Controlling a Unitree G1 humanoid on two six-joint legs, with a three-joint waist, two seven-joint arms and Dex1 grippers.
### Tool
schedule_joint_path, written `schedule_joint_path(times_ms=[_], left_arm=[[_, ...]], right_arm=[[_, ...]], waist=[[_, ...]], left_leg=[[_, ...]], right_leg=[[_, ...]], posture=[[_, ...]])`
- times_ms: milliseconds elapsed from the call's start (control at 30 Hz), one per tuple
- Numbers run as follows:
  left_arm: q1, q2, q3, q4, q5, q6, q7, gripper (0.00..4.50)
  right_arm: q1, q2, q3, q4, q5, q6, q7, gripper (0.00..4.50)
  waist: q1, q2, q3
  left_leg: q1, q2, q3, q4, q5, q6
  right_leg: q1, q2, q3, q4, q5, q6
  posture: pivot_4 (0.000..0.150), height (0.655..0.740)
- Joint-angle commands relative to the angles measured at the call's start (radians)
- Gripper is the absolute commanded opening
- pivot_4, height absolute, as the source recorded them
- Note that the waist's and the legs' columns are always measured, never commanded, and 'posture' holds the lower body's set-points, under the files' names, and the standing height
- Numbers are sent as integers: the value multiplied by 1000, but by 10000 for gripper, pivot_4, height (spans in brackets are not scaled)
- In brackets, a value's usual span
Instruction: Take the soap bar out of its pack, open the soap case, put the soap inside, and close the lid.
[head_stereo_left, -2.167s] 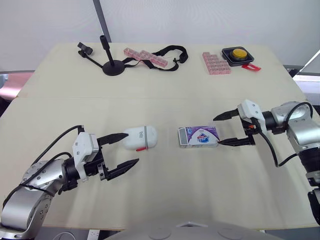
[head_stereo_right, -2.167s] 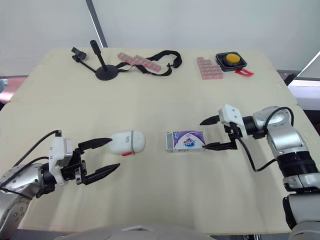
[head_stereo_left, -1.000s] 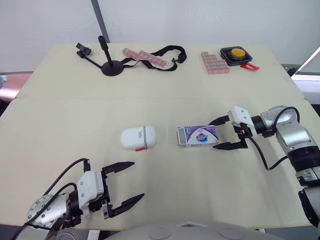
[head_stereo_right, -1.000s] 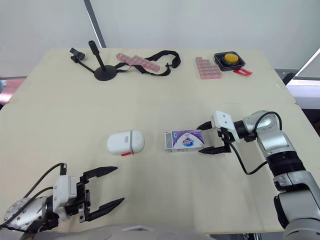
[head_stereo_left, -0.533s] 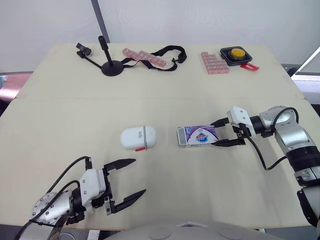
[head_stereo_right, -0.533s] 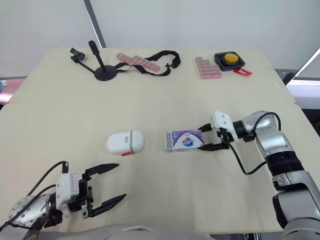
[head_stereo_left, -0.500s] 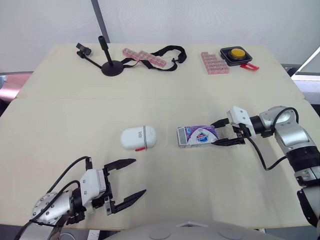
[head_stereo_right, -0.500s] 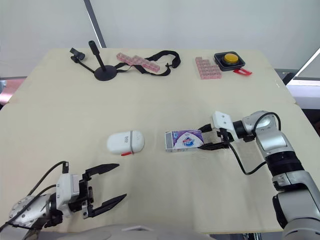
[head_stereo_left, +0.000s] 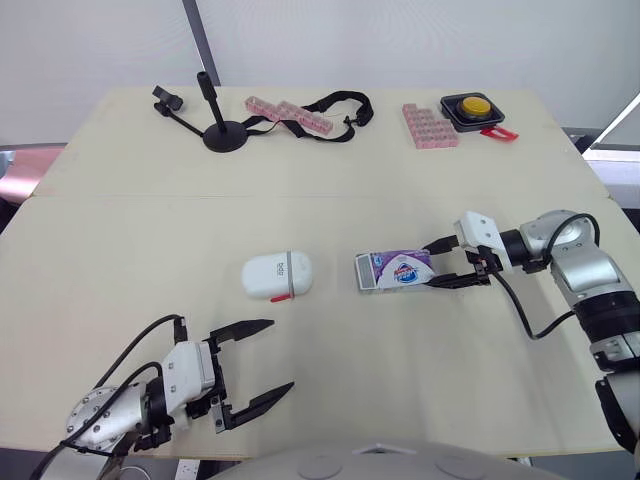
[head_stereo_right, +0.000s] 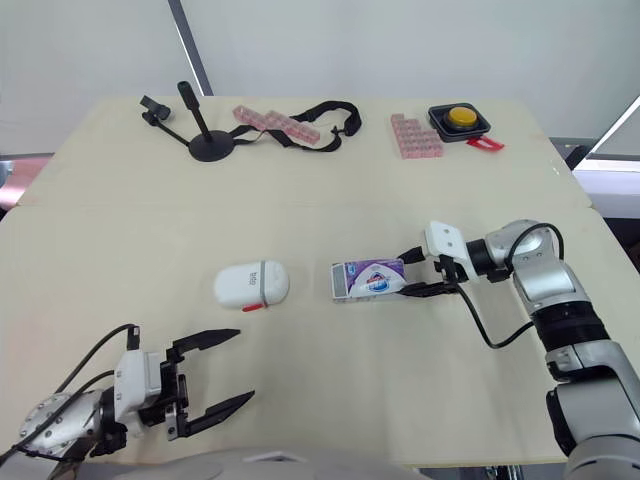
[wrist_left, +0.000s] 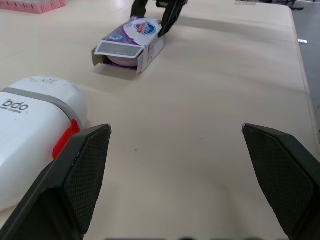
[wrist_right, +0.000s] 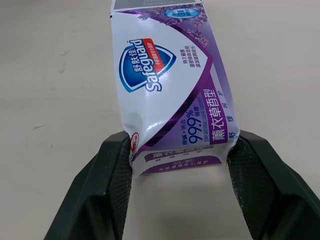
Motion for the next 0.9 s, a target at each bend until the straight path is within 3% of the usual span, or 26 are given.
schedule_joint_path(times_ms=[33, 367, 900], left_arm=[[11, 8, -9, -49, 4, -5, 14, 45000], [-13, 27, -17, -61, -5, 13, 32, 45000], [-41, 25, -58, -71, 8, 32, 63, 45000]], right_arm=[[-55, -58, -18, -101, -1, 96, 2, 27182], [-112, -143, 31, -240, -61, 226, 9, 27182], [-179, -225, 79, -324, -124, 262, 65, 27182]], waist=[[0, 1, 1], [1, 2, 1], [1, 2, 1]], left_leg=[[0, 0, 0, 0, 0, 0], [0, 0, 0, 0, 0, 0], [0, 0, 1, 0, 0, 0]], right_leg=[[0, 0, 0, 0, 0, 0], [0, 0, 1, 0, 0, 0], [-2, 0, 4, 6, 0, 0]], posture=[[1500, 7143], [1500, 7143], [1500, 7143]])
